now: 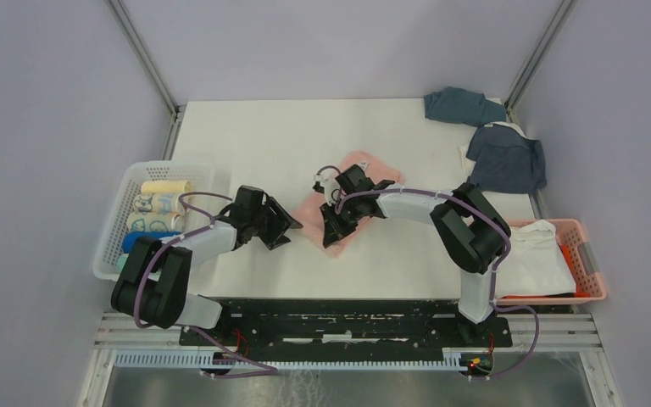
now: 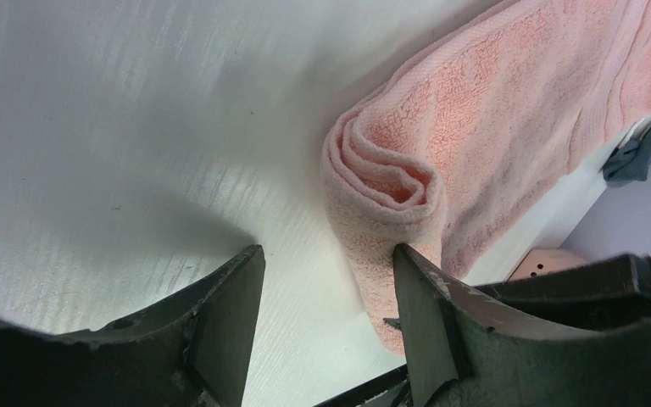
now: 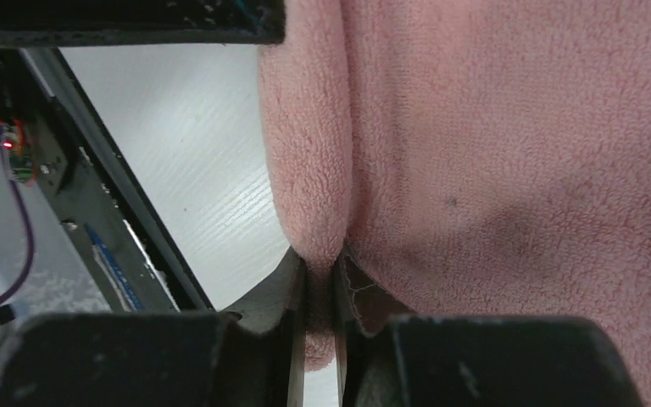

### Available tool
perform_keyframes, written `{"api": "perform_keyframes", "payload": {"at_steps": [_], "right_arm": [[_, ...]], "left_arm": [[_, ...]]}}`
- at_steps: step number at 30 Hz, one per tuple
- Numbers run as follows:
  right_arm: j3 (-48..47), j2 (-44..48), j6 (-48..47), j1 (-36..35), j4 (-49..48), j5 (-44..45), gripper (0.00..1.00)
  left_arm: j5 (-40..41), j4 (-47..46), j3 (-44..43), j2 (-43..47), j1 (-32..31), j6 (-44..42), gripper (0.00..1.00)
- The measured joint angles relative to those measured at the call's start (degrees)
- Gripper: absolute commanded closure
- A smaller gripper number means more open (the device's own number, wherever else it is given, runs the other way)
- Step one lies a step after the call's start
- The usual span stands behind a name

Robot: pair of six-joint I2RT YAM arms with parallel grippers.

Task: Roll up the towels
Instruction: Roll the towel at the center of the board.

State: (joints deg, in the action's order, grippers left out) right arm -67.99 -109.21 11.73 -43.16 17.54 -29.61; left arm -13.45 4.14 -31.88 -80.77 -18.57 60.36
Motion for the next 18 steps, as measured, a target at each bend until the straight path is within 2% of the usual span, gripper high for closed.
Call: {"api": "perform_keyframes", "payload": {"at_steps": [8,12,15,18], "right_arm": [[2.7,-5.0,6.8,5.4,-7.1,-14.6,0.87],[5.0,-6.1,10.4,6.9,-12.0,-18.8,0.85],[5.8,-6.3,11.6,7.3,-13.7,-19.8,0.79],[6.1,-5.7,12.1,7.3,-13.6,-19.0,0.68]], "left_arm": [[-0.8,0.0,-0.1,0.1,0.0,0.0,0.31],[-0.9,0.0,-0.9,-1.1,0.0,0.0,0.41],[-1.7,-0.9,-2.0,-3.5,0.0,0.0,0.44],[-2.6,-2.4,-3.6,-6.4,-0.2,0.0,0.45]]}}
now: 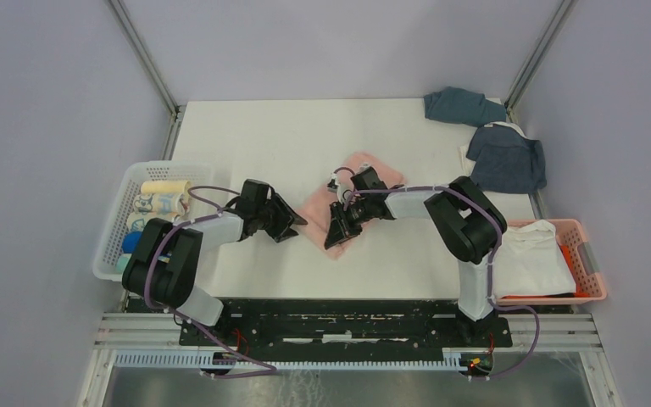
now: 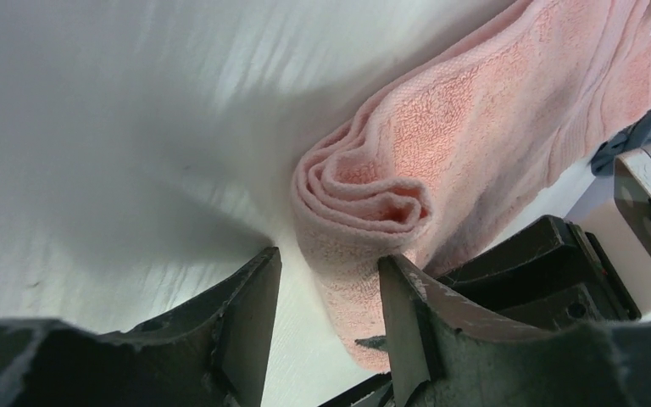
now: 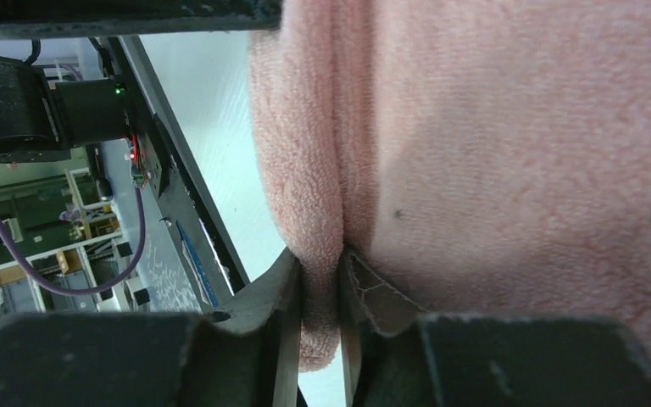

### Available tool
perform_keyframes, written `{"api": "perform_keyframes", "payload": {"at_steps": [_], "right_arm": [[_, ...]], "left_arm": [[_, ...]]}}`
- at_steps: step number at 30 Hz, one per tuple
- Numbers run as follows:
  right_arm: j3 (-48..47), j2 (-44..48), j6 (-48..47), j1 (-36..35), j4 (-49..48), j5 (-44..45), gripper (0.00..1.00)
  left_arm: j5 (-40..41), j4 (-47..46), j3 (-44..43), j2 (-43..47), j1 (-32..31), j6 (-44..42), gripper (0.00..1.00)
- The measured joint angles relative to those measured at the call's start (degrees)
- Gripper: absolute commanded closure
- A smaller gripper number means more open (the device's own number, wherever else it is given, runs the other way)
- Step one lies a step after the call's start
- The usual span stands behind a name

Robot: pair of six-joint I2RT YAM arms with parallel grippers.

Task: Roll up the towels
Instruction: Roll the towel at the center of the board.

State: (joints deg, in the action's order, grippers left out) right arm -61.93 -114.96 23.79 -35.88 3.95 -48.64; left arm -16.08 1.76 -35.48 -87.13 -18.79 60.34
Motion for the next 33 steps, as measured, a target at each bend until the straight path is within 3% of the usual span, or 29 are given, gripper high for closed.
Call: {"api": "perform_keyframes", "payload": {"at_steps": [6,14,20,33], "right_arm": [[0.9,7.0,-2.1,-1.1,5.5,9.9,0.52],[-0.3,21.3,-9.5,-11.8,15.6,35.7,0.52],[-2.8,20.5,-13.5,-20.3,17.8,47.2,0.56],[-5.7,13.1,-17.4,-23.1,20.1,59.7,0.54]], "left_arm": [[-0.6,-1.8,-1.7,-2.8,-1.0,0.0,0.45],[-0.3,-1.9,-3.4,-4.4,-1.9,0.0,0.44],[0.6,-1.4,-4.3,-4.8,-2.7,0.0,0.44],[1.1,-0.4,-5.0,-5.0,-3.1,0.0,0.44]]}}
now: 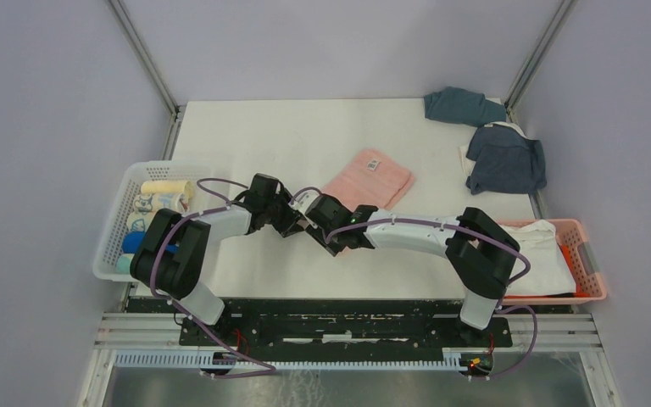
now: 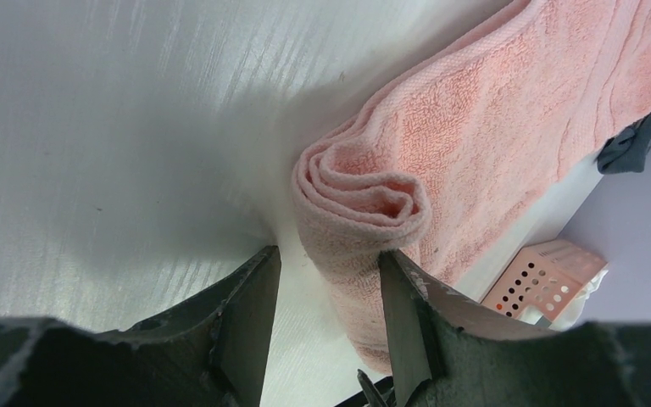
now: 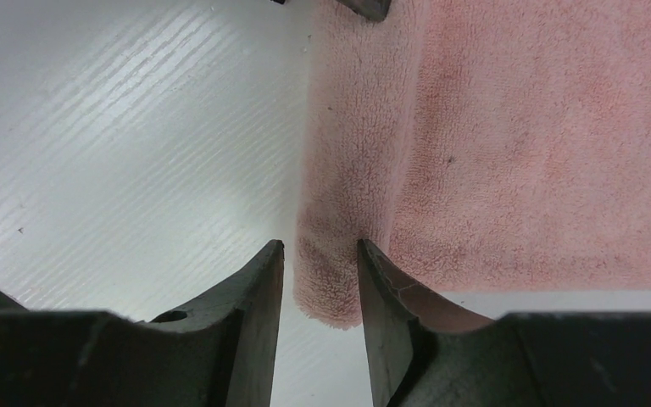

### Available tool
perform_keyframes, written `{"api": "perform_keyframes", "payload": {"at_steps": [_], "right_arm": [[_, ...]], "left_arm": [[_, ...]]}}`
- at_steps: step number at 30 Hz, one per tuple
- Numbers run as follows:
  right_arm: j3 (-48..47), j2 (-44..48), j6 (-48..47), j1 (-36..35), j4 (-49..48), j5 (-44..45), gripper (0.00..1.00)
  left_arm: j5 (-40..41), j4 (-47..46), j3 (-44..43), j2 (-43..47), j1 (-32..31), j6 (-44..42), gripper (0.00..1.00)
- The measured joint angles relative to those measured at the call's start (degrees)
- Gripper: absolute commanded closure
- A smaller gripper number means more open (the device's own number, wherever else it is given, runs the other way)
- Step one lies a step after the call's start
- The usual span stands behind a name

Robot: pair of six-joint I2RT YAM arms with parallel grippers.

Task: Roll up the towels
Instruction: Roll the towel at the center of the board.

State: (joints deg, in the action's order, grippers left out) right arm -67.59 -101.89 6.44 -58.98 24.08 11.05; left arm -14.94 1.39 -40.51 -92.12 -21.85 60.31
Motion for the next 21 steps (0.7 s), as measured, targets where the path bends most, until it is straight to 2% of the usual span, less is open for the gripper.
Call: {"api": "perform_keyframes", "payload": {"at_steps": [15,21], "right_arm": [[-0.1,-5.1,-1.0,-0.3,-0.6,4.2,0.47],[-0.1,-5.9,-0.8,-0.5,-1.2,5.9,0.49]], "left_arm": [[-0.2,1.7,-2.3,-1.4,-0.3,-0.1,0.36],[-0.6,1.6,-5.0,-4.0,-0.4,-0.1,0.36]]}}
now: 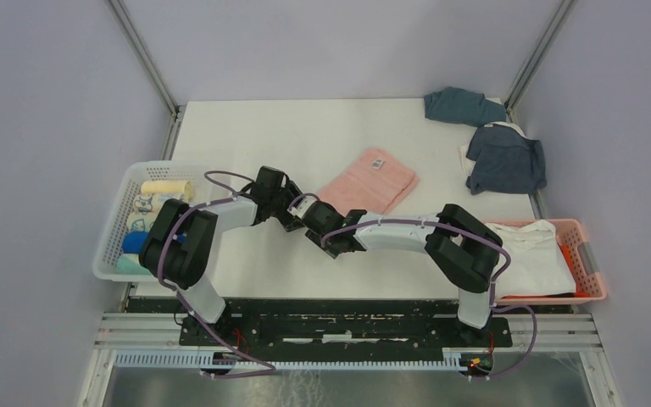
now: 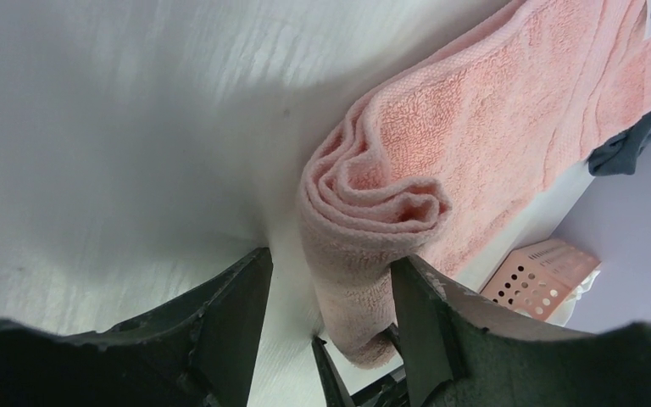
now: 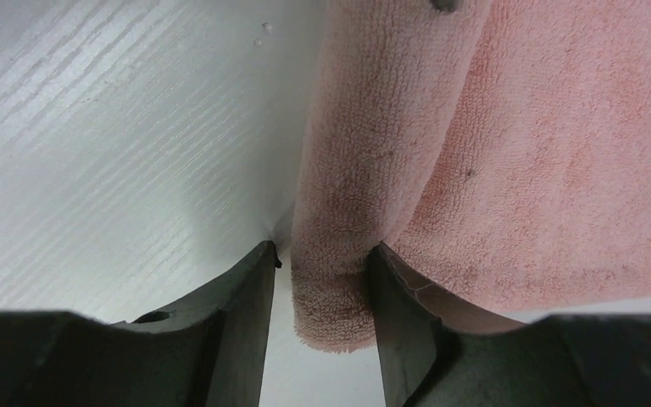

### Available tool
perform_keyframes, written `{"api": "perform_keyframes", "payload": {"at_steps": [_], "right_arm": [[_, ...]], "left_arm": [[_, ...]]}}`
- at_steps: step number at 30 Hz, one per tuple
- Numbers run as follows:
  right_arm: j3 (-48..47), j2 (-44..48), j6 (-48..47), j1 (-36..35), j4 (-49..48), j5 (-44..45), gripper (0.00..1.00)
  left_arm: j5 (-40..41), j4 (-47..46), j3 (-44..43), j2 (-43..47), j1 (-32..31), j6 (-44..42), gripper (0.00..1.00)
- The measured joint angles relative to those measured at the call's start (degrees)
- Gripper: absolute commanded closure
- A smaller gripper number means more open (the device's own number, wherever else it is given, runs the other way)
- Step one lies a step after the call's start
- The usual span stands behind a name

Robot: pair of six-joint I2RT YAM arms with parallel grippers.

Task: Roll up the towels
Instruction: Roll the towel at the center of the board.

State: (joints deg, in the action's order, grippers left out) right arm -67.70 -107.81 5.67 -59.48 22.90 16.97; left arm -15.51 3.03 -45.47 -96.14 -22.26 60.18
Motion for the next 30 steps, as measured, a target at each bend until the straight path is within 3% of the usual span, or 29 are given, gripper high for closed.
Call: {"api": "perform_keyframes", "payload": {"at_steps": [3,9,12,15,22,30], "right_arm": [[-0.4,-0.5,0.3,0.0,0.0,1.0,0.55],[-1.3,-1.4,0.5,0.9,0.1,2.5,0.86],[-1.8,-1.3,0.0,1.5,0.8,0.9,0.95],[-1.8,-0.4,-0.7,2.4,1.1,-3.7,0.99],[-0.6,1.6,0.8,4.1,-0.4,-28.2,1.00],[9.7,2.3,11.6,12.4,-14.1,-51.8,0.99]], "left_arm": [[-0.6,-0.4,-1.2,-1.5,0.0,0.0,0.37],[-1.6,-1.7,-1.8,-3.0,0.0,0.0,0.44],[-1.3,-2.1,-1.1,-2.5,0.0,0.0,0.44],[-0.1,-1.7,0.8,-0.1,0.3,-0.7,0.42],[4.4,10.8,6.6,11.5,1.5,-5.4,0.35],[9.3,23.1,8.1,21.4,1.6,-7.6,0.25]]}}
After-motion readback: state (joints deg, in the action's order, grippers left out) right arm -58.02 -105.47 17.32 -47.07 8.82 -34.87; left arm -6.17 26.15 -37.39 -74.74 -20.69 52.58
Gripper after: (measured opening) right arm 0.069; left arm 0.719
